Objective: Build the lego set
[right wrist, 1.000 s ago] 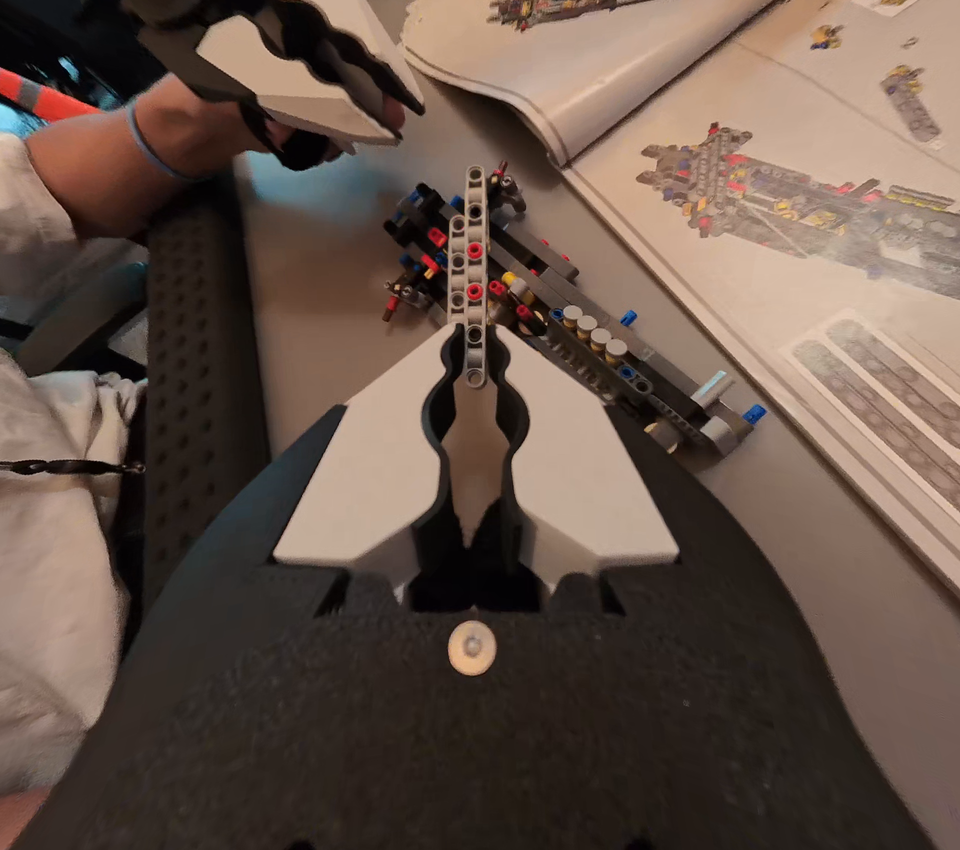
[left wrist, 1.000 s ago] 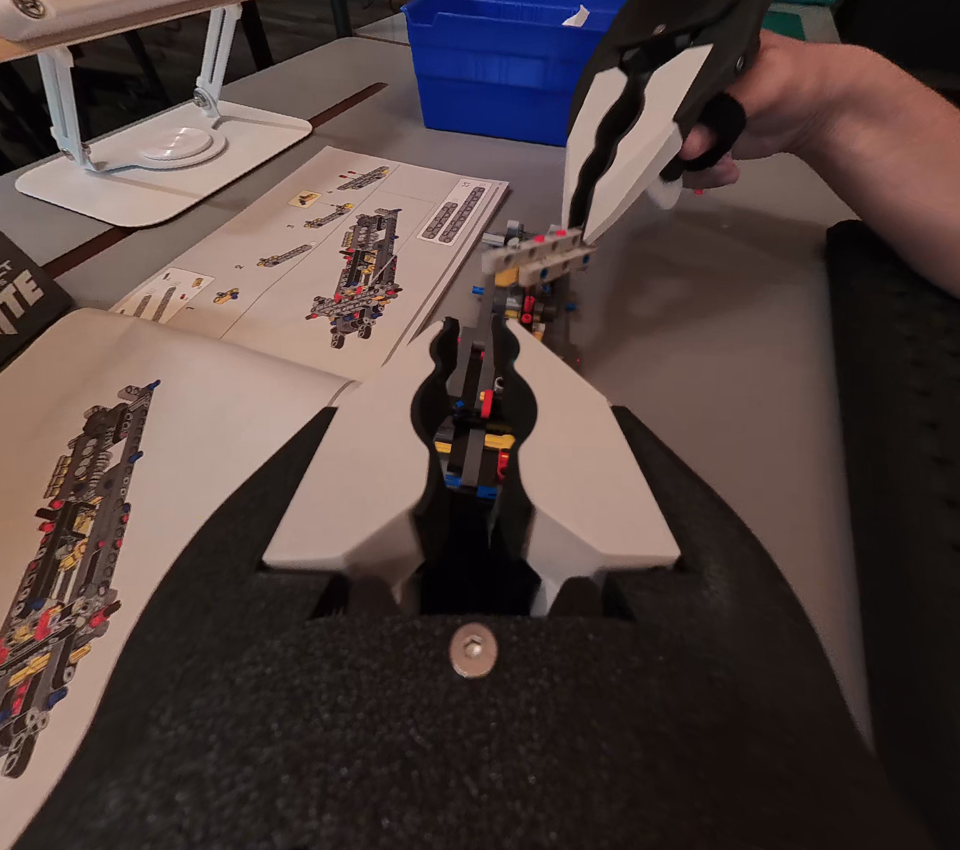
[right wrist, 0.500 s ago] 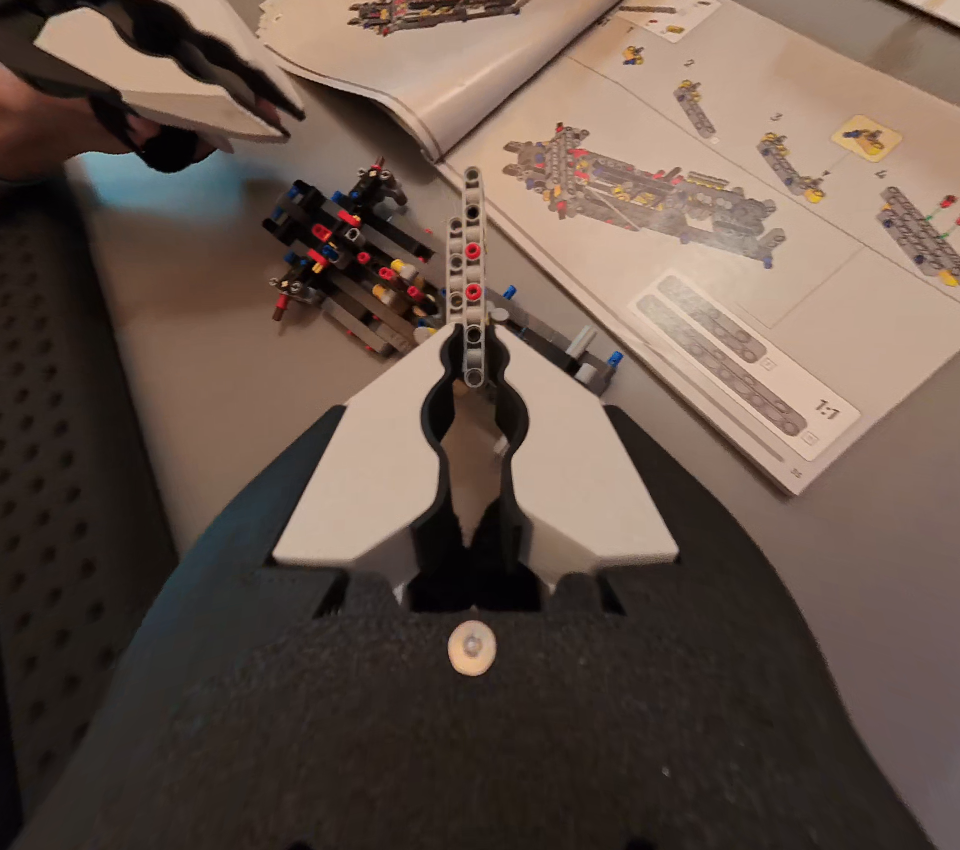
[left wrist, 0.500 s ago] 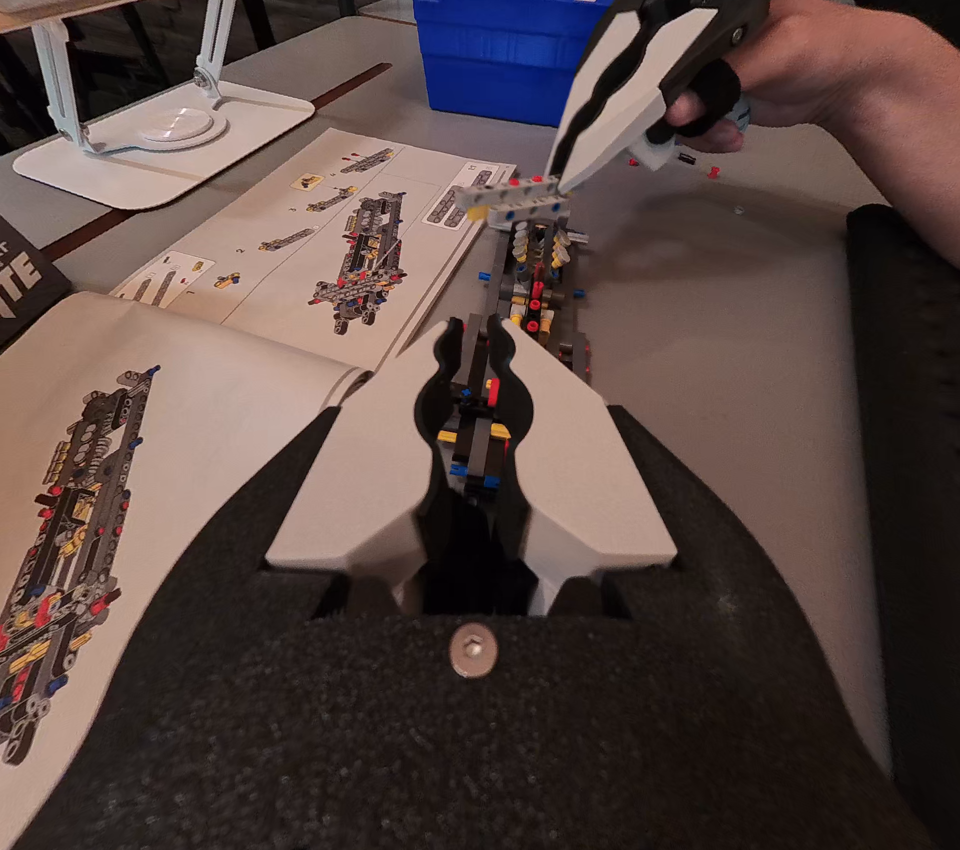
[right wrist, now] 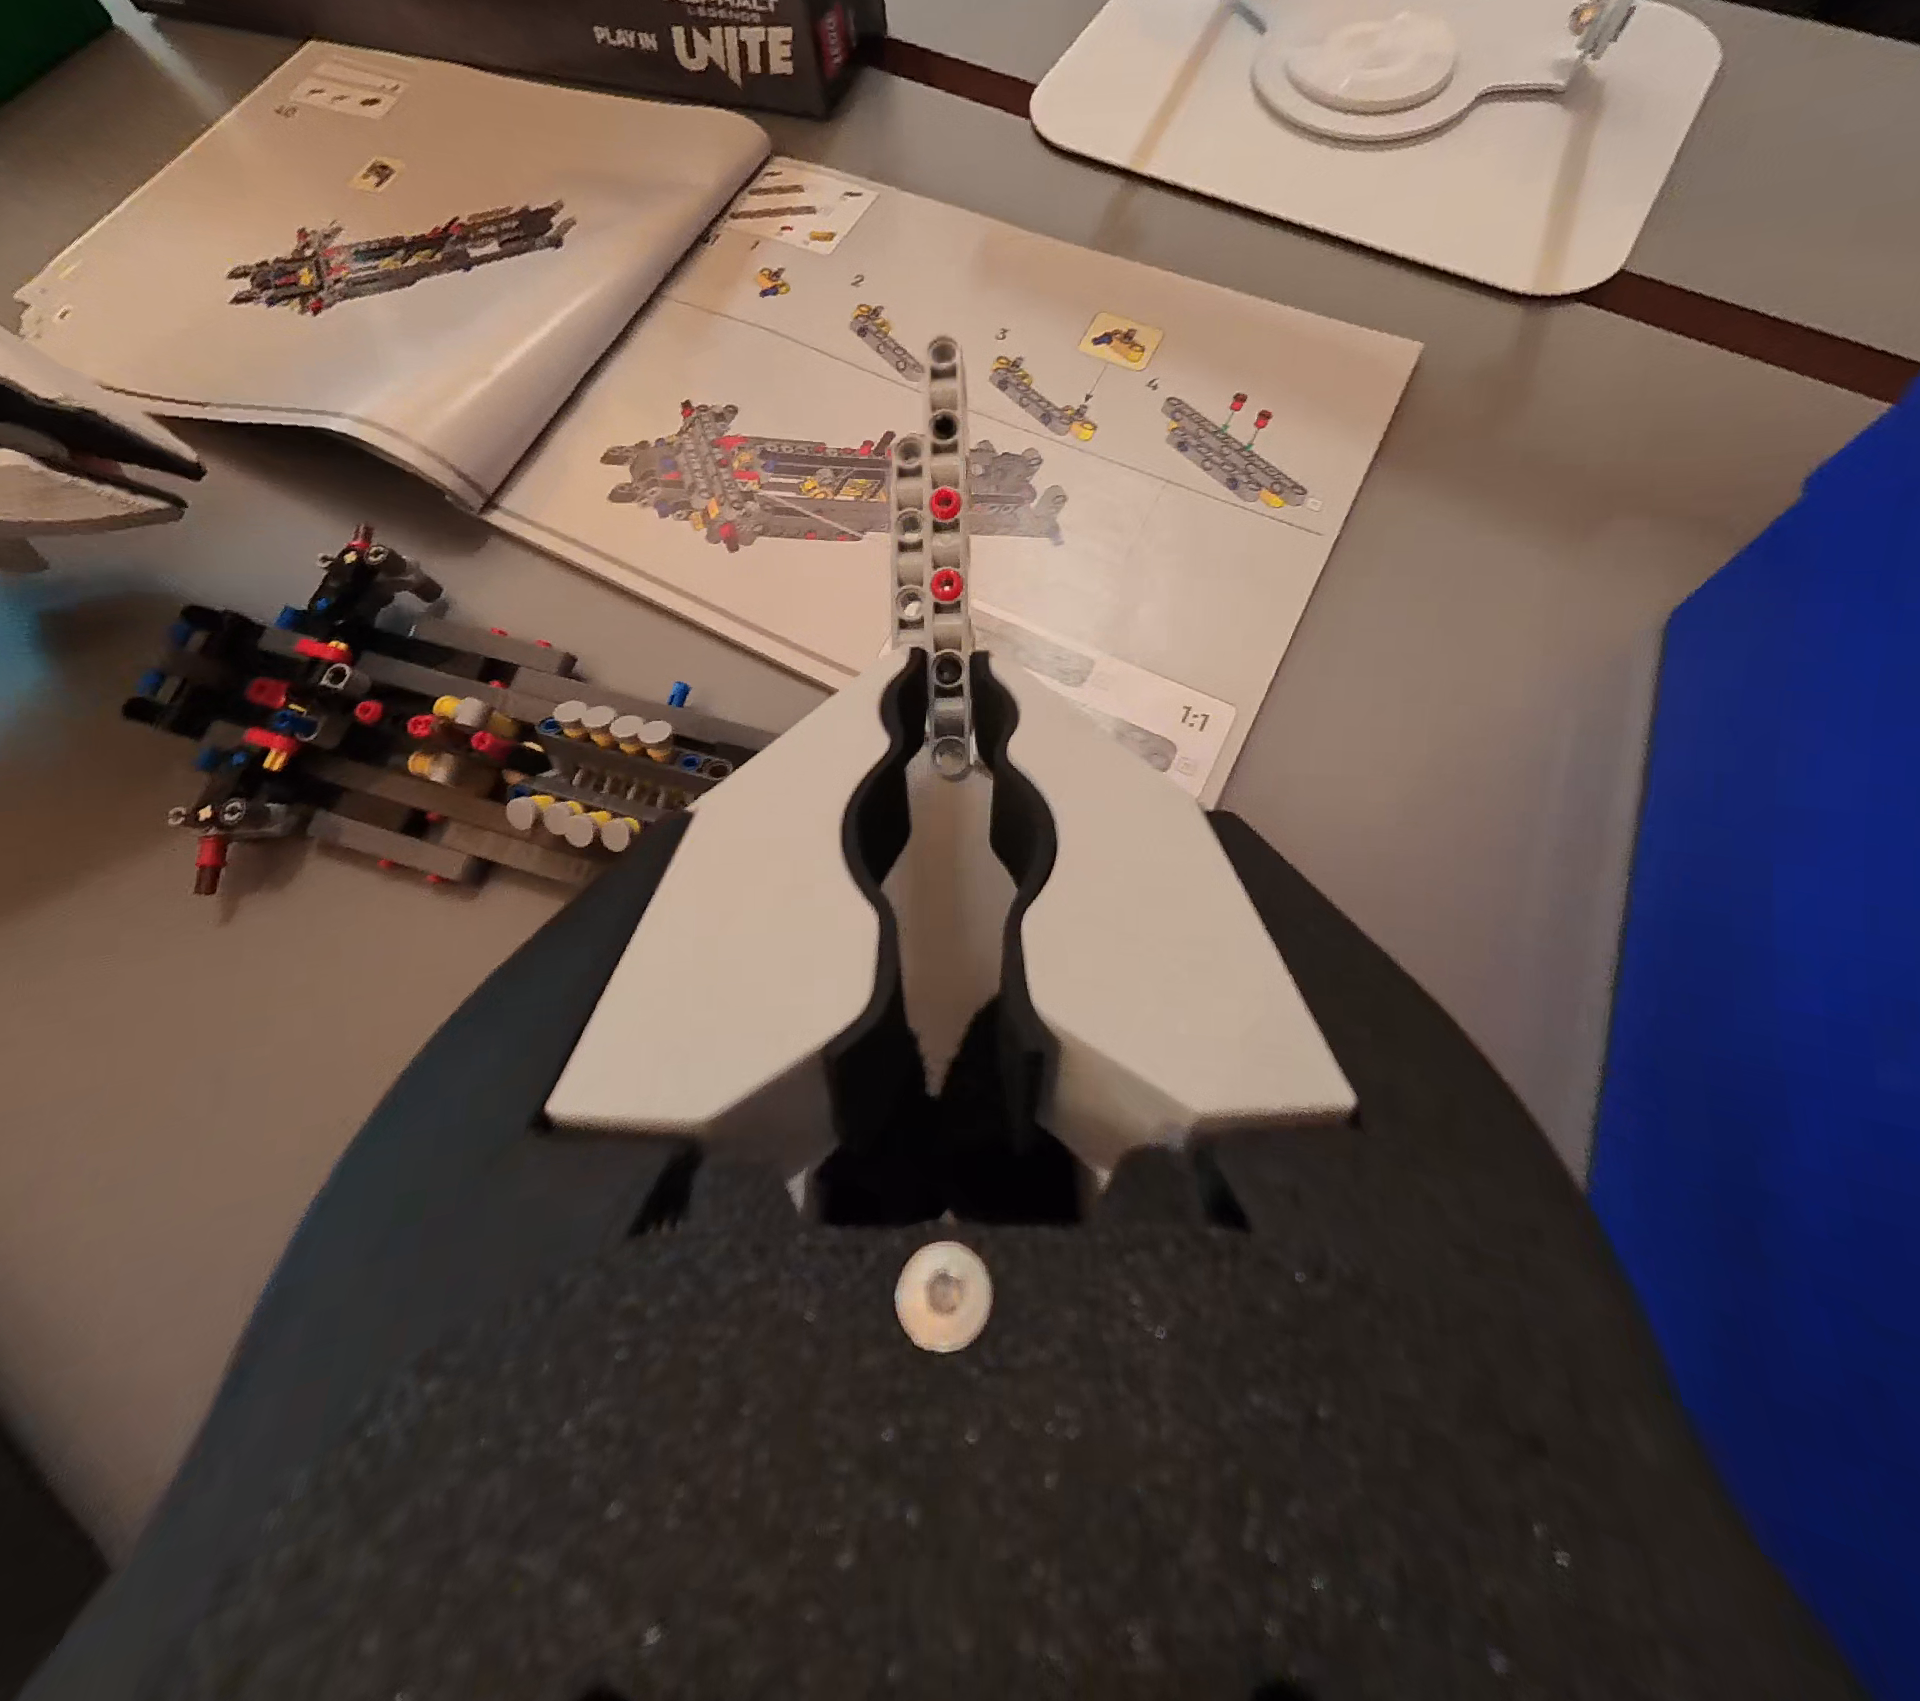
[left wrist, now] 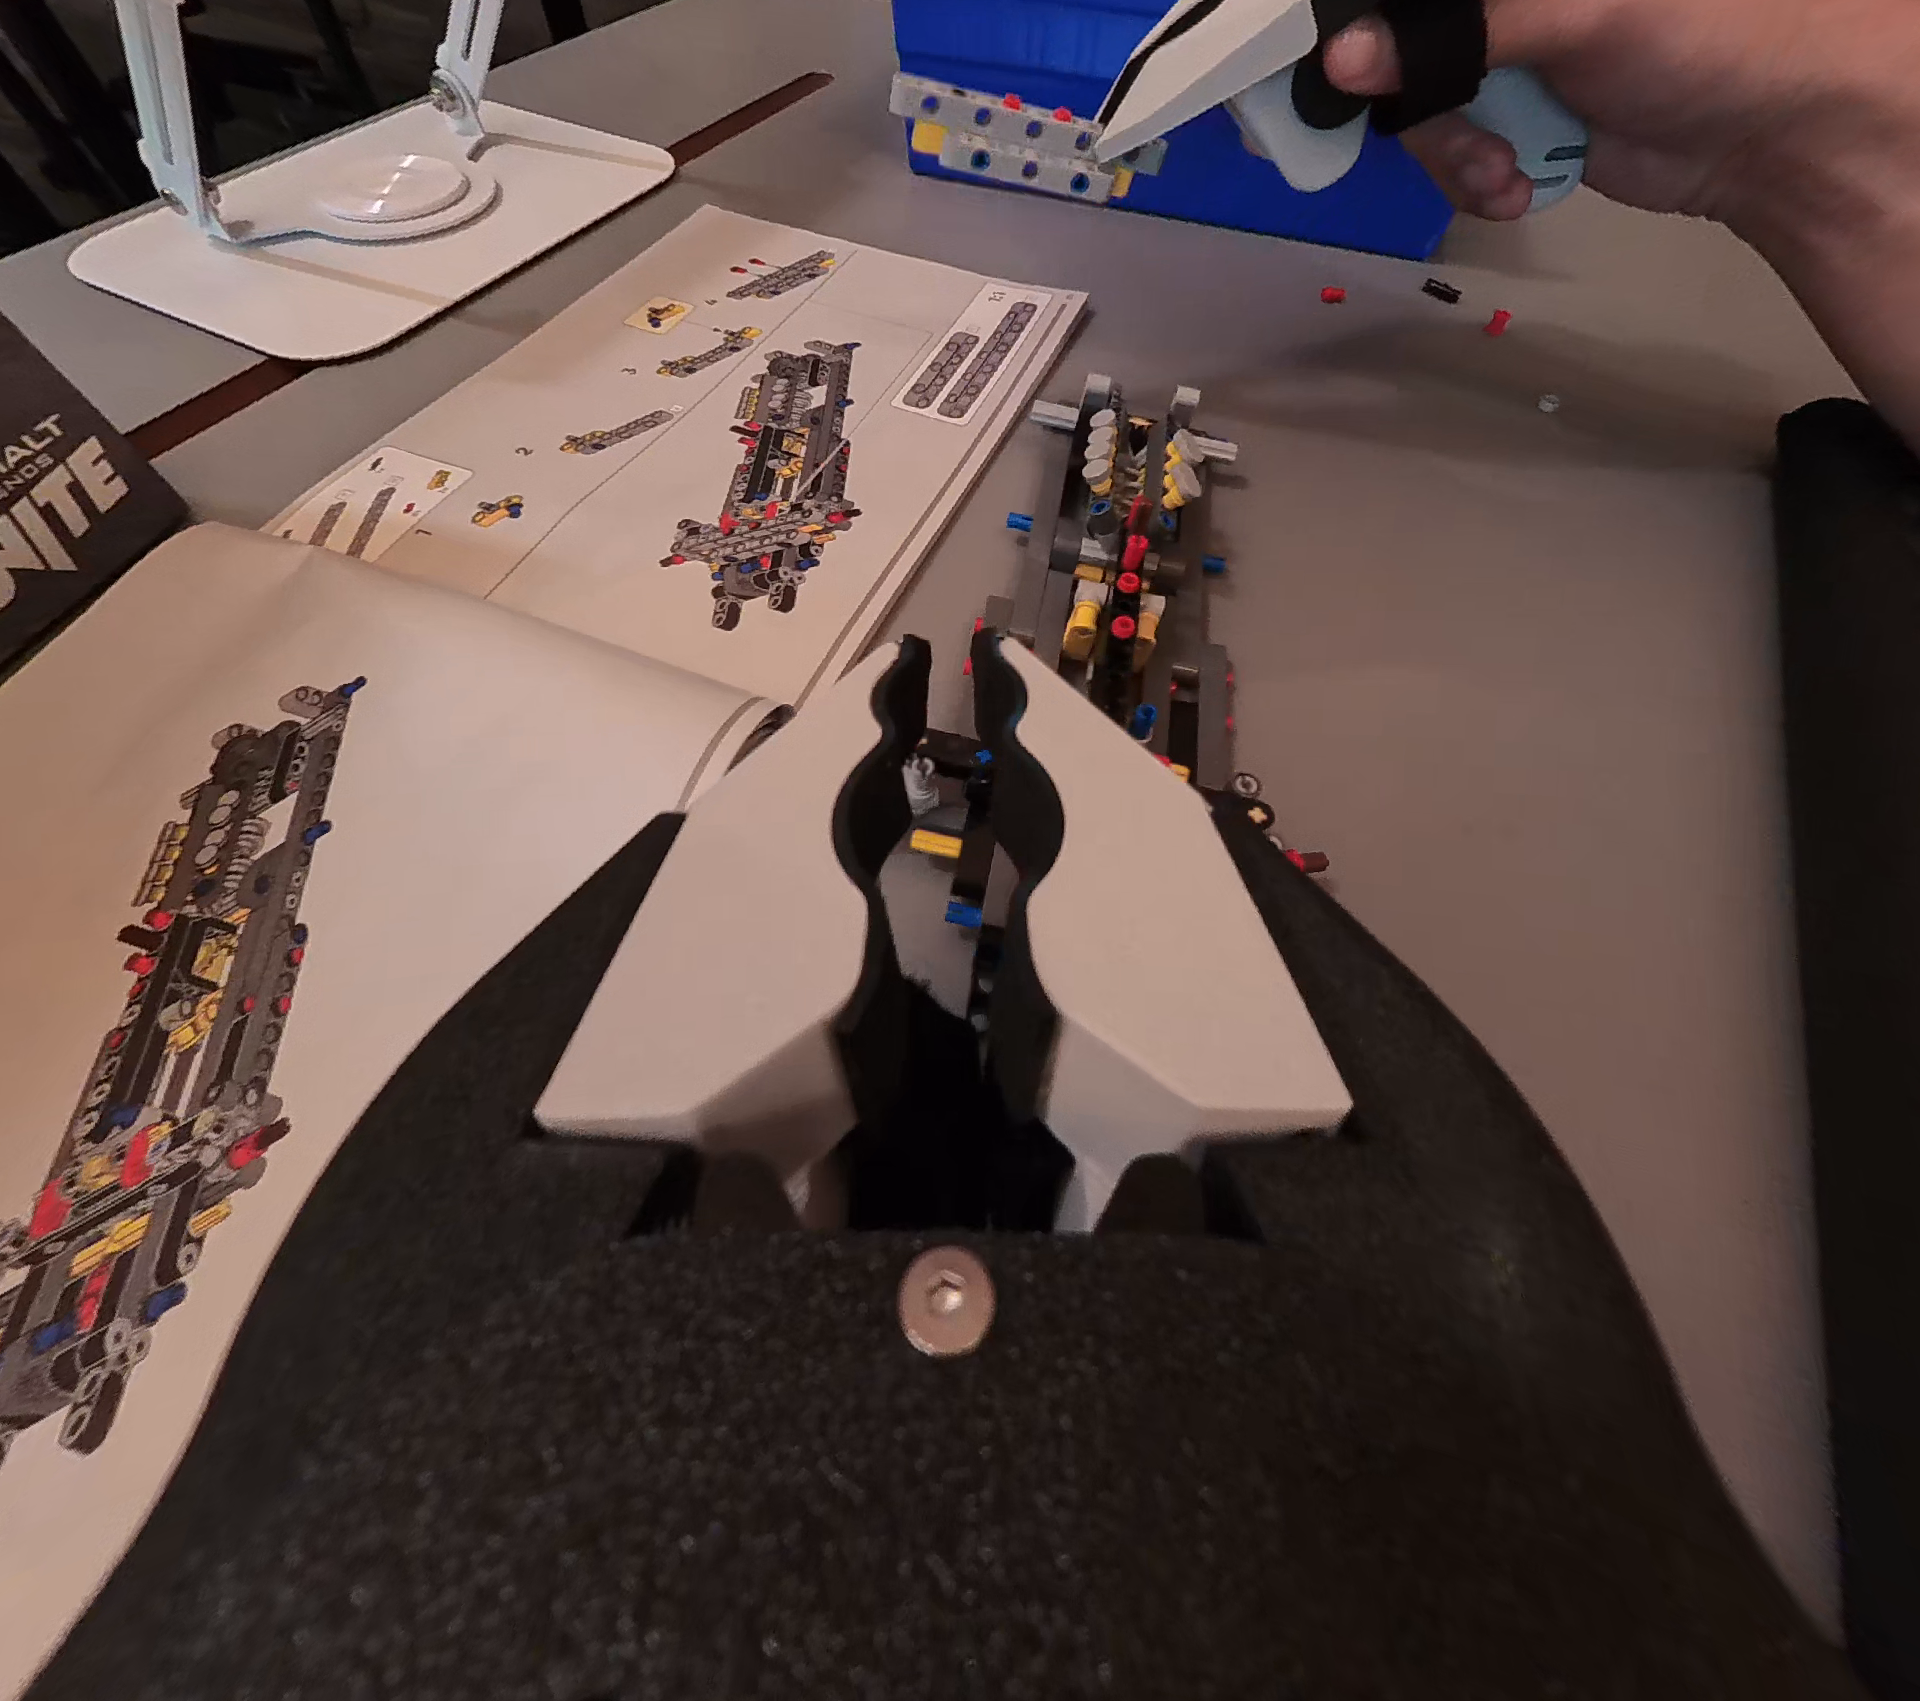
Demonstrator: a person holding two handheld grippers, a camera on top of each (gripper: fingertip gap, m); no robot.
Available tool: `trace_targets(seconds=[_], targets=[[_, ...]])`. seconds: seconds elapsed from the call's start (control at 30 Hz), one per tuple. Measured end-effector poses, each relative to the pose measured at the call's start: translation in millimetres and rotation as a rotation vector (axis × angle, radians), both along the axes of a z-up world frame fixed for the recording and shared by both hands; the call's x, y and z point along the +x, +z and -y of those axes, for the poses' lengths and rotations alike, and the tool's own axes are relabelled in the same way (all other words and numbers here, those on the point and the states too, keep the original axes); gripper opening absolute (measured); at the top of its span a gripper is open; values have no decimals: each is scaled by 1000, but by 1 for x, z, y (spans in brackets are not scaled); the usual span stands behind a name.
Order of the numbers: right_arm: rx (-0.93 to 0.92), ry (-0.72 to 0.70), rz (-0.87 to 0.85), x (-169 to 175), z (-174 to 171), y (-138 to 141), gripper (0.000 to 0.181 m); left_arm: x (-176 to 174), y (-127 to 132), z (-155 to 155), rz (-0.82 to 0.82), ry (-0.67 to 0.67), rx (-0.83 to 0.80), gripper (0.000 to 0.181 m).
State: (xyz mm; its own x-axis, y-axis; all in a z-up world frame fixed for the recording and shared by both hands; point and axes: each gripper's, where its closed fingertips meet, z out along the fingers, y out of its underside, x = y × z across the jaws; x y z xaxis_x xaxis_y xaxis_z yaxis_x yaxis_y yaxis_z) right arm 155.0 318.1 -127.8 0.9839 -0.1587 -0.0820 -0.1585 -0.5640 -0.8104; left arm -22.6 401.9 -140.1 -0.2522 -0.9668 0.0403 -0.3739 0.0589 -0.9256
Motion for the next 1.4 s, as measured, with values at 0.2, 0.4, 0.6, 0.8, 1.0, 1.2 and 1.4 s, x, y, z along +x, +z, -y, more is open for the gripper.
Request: trace_targets(seconds=[0.2,0.4,0.6,0.8,1.0,1.2,1.4], targets=[[42,3,-13,-2,-2,7,6,0,-1,-5,-6,16,7,6],[39,20,-9,-6,-4,7,6,-1,-4,-10,-32,30,19,6],[39,32,-7,-9,-5,8,6,-44,-19,-2,-272,-198,-78,20],[27,51,13,-14,-8,6,7,-54,-33,15,-299,-296,26,30],[17,59,20,-14,-7,4,6,-57,-41,25,-323,-341,44,26],[14,59,22,-14,-7,3,7,-62,-42,37,-335,-392,46,13],[3,65,26,-16,-7,1,7,-66,-43,62,-335,-482,23,12]])
